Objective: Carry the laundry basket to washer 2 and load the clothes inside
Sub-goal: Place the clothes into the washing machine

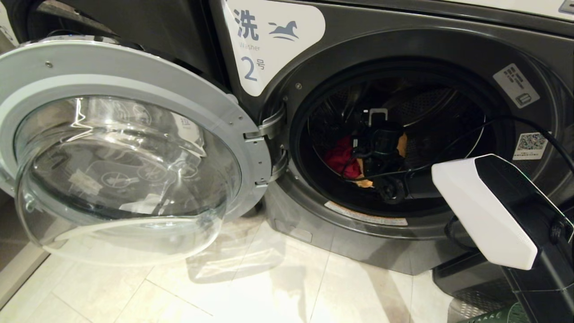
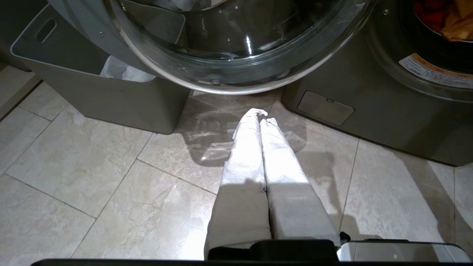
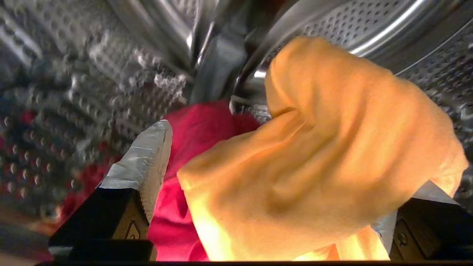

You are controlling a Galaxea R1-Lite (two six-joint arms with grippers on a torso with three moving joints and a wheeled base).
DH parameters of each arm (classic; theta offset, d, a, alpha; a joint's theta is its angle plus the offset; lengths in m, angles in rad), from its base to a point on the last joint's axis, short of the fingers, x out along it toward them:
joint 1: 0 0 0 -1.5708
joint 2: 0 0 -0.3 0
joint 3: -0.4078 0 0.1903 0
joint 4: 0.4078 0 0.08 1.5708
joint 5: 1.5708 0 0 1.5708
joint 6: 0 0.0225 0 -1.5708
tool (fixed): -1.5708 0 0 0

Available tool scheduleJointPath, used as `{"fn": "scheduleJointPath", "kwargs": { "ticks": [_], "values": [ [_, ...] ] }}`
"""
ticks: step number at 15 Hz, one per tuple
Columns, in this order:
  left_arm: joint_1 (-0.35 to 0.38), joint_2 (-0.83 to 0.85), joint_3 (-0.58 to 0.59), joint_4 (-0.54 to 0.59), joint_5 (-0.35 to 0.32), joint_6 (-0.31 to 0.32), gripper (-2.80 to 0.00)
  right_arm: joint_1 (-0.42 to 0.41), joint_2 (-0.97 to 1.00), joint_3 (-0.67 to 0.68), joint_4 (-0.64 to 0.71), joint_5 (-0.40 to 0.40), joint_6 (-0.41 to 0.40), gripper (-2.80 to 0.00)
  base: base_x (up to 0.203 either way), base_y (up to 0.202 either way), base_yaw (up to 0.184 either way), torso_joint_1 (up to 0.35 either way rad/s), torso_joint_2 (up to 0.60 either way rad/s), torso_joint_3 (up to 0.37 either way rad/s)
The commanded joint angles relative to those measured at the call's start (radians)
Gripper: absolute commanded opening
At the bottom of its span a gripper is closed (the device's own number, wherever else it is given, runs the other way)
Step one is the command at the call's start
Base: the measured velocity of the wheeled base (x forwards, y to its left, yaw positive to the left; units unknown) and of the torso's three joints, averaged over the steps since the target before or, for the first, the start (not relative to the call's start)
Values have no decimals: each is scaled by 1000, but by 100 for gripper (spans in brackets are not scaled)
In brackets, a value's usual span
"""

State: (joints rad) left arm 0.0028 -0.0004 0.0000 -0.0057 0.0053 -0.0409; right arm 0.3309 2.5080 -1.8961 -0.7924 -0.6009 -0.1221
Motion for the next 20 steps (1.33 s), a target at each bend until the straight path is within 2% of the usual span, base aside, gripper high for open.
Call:
{"fn": "scheduleJointPath", "kwargs": {
  "ticks": [1, 5, 7, 9, 17, 20],
  "values": [
    [0, 0, 0, 0, 0, -1, -280, -4, -4, -7, -17, -5, -3, 0, 0, 0, 0, 0, 0, 0],
    [0, 0, 0, 0, -1, -1, -280, -7, -71, 97, 3, 12, 17, 0, 0, 0, 0, 0, 0, 0],
    [0, 0, 0, 0, 0, -1, -280, -7, -118, 109, 83, 36, 89, 0, 0, 0, 0, 0, 0, 0],
    [0, 0, 0, 0, 1, -1, -280, -5, -170, 114, 75, 38, 106, 0, 0, 0, 0, 0, 0, 0],
    [0, 0, 0, 0, 1, -1, -280, 4, -130, 106, 48, 36, 96, 0, 0, 0, 0, 0, 0, 0],
    [0, 0, 0, 0, 0, -1, -280, 4, -130, 108, 168, 36, 98, 0, 0, 0, 0, 0, 0, 0]
  ]
}}
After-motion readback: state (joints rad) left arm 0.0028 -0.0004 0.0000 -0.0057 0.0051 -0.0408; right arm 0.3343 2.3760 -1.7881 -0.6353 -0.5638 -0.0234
